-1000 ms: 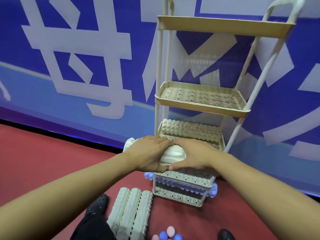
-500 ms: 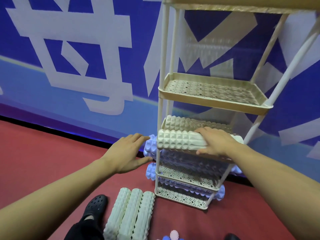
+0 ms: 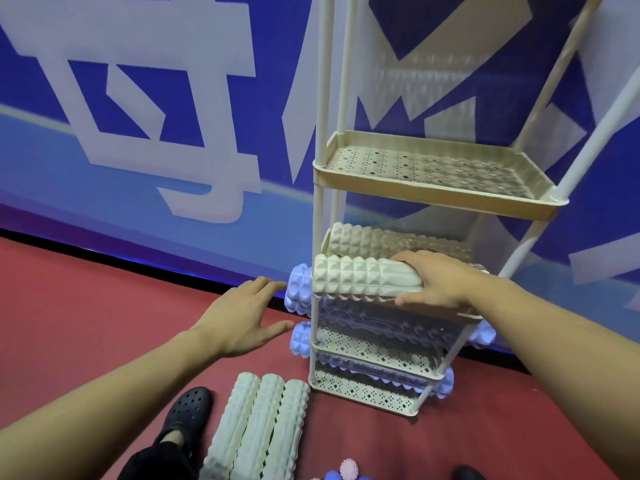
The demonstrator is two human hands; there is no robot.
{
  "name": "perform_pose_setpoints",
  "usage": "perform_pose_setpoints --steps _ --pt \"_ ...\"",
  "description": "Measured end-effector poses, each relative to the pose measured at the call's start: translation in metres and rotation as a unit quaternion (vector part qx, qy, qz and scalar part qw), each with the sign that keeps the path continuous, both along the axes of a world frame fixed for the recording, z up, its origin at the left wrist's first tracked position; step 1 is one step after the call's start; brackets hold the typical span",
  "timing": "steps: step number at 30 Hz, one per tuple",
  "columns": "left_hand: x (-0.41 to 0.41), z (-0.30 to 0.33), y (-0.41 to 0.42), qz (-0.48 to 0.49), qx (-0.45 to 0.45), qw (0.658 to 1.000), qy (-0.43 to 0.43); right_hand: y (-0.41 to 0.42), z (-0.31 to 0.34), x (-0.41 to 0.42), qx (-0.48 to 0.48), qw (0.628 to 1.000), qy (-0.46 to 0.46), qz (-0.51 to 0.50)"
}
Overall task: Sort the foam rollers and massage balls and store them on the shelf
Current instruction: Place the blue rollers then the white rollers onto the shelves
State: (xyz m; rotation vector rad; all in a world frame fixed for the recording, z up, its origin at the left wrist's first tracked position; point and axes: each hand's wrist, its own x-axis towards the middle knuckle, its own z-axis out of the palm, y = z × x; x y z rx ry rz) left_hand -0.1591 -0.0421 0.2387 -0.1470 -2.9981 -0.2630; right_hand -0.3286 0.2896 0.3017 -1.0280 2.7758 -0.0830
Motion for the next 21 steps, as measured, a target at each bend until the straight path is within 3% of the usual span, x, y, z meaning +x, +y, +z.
perform_pose_setpoints --steps 16,21 --pt "-0.028 0.028 0.044 -0.019 0.087 0.996 0.01 0.007 0.007 0.025 -0.035 0.998 0.0 -0.044" --pt "-0.037 0.031 0.048 -0.032 0.023 0.999 0.014 0.006 0.013 0.017 0.001 0.996 0.023 -0.088"
